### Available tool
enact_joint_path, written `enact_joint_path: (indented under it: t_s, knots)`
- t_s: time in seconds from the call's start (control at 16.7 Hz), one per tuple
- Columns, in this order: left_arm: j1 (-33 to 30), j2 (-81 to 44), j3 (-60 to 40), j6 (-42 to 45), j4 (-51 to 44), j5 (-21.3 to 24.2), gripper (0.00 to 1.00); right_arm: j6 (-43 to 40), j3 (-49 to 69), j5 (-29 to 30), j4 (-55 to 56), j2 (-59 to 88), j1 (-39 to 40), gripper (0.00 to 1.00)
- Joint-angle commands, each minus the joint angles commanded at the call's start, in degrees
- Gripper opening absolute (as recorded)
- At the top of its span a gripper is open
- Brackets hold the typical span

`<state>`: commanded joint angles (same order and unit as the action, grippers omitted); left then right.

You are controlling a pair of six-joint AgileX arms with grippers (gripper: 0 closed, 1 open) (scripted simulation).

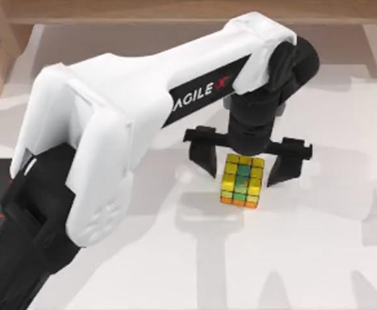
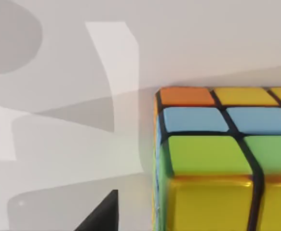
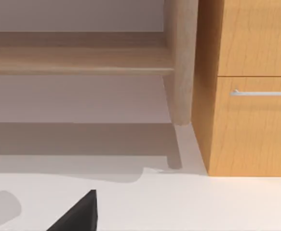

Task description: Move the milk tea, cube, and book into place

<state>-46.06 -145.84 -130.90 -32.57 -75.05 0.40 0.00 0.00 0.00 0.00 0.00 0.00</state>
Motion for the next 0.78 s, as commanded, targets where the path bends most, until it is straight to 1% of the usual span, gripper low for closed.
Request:
enact_joint_path:
  t_s: [0.54,0.6,0.78]
  knots:
    - [0.0,0.0,0.0,0.0,0.0,0.0,0.02,0.0,0.0,0.0,0.0,0.0,0.0,1.0]
    - [0.0,0.0,0.0,0.0,0.0,0.0,0.0,0.0,0.0,0.0,0.0,0.0,0.0,1.0]
    - [0.0,0.0,0.0,0.0,0.0,0.0,0.0,0.0,0.0,0.0,0.0,0.0,0.0,1.0]
